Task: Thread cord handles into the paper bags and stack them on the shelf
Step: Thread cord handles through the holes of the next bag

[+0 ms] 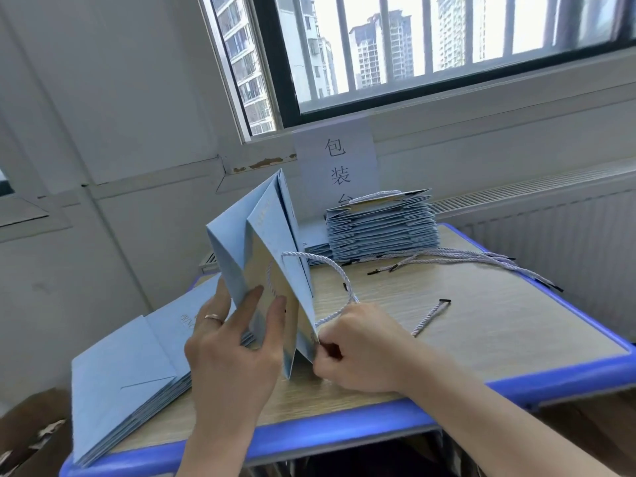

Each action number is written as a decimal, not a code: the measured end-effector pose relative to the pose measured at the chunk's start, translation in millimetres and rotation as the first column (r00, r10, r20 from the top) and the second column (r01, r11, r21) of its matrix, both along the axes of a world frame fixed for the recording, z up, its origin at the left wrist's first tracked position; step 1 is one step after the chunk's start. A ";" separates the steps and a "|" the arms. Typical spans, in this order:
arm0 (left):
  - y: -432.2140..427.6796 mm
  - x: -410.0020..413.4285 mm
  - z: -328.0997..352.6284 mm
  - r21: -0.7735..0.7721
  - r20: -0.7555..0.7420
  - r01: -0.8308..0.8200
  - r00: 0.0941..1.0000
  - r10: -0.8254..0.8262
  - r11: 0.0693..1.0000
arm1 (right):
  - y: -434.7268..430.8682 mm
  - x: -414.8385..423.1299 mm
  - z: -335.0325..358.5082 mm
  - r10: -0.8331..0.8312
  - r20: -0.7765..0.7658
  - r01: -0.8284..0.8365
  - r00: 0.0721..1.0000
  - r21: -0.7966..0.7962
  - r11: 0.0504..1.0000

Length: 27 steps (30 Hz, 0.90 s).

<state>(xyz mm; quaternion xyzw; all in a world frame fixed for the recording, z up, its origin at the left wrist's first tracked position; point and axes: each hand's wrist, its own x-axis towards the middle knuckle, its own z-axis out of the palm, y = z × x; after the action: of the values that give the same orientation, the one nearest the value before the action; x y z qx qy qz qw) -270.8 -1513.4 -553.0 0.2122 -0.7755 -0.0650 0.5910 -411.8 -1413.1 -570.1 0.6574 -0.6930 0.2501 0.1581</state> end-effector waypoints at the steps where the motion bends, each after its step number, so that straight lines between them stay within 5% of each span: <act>1: 0.5 -2.5 2.3 -0.003 -0.019 0.023 1.000 -0.023 1.000 | -0.4 0.2 -0.6 0.000 0.000 0.000 1.000 -0.004 1.000; 8: 7.1 -22.5 5.9 0.001 0.034 0.017 0.999 -0.017 1.000 | -2.4 -1.5 -3.8 0.012 0.032 -0.011 0.999 -0.032 0.999; 18: 14.0 -17.3 -1.8 0.288 0.154 0.022 0.986 -0.069 0.957 | 0.4 0.3 -2.2 -0.005 0.060 0.006 0.998 -0.015 1.000; 23: 13.0 -7.8 5.1 0.127 0.239 -0.009 0.971 -0.022 0.992 | 0.4 0.6 -0.3 0.011 0.084 -0.012 0.996 0.019 1.000; 27: 15.4 -3.7 13.0 0.050 0.085 0.066 0.994 -0.070 0.997 | 0.8 0.3 0.7 0.014 0.087 -0.015 0.996 0.019 1.000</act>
<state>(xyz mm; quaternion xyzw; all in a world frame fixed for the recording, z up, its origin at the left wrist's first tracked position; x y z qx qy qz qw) -274.5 -1498.0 -540.0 0.2020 -0.8056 -0.0942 0.5489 -411.4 -1412.4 -569.4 0.6525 -0.6968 0.2727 0.1197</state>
